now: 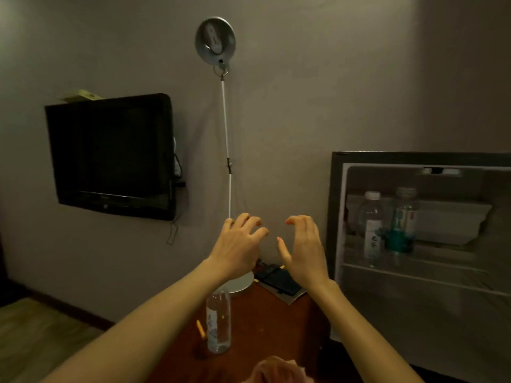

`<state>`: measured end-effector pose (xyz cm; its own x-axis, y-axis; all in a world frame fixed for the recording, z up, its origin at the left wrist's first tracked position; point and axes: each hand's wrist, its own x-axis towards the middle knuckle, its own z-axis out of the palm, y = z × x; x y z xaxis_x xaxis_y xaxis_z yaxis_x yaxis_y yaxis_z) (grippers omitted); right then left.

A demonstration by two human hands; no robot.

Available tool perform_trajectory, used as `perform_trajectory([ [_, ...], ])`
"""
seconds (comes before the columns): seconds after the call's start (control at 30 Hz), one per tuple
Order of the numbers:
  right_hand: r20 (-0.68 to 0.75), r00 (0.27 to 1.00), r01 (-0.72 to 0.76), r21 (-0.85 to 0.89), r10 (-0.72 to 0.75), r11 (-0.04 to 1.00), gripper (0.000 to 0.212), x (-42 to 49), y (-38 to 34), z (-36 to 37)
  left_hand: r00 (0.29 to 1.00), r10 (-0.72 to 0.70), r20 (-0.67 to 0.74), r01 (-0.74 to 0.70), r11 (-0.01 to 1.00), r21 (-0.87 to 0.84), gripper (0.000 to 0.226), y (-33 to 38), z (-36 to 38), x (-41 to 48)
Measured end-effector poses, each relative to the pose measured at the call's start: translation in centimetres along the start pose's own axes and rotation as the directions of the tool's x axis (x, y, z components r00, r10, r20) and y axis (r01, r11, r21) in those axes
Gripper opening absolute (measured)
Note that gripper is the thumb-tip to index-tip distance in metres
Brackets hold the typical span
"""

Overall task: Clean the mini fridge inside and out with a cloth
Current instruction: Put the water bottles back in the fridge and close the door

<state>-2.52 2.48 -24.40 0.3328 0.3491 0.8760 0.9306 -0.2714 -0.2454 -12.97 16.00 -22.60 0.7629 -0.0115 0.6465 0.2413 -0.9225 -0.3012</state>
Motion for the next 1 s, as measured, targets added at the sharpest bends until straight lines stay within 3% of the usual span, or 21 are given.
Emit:
perform_trajectory([
  [0.13, 0.223, 0.975, 0.000, 0.076, -0.017, 0.997, 0.034, -2.5, -2.8, 5.3, 0.978, -0.118, 0.170, 0.105, 0.991, 0.088, 0.041, -4.0, 0.9, -4.7],
  [0.33, 0.516, 0.853, -0.122, 0.052, 0.078, 0.991, 0.039, -6.5, -5.6, 12.2, 0.894, -0.246, 0.374, 0.198, 0.967, 0.163, 0.046, -6.4, 2.5, -11.0],
  [0.67, 0.497, 0.851, -0.227, 0.054, 0.171, 0.972, 0.035, -6.9, -7.0, 15.2, 0.855, -0.267, 0.445, 0.218, 0.963, 0.160, 0.047, -6.9, 3.9, -16.0],
  [1.0, 0.464, 0.856, -0.277, 0.035, 0.230, 0.960, 0.030, -7.5, -6.8, 12.7, 0.913, -0.230, 0.337, 0.213, 0.973, 0.086, 0.046, -5.3, 2.9, -14.6],
])
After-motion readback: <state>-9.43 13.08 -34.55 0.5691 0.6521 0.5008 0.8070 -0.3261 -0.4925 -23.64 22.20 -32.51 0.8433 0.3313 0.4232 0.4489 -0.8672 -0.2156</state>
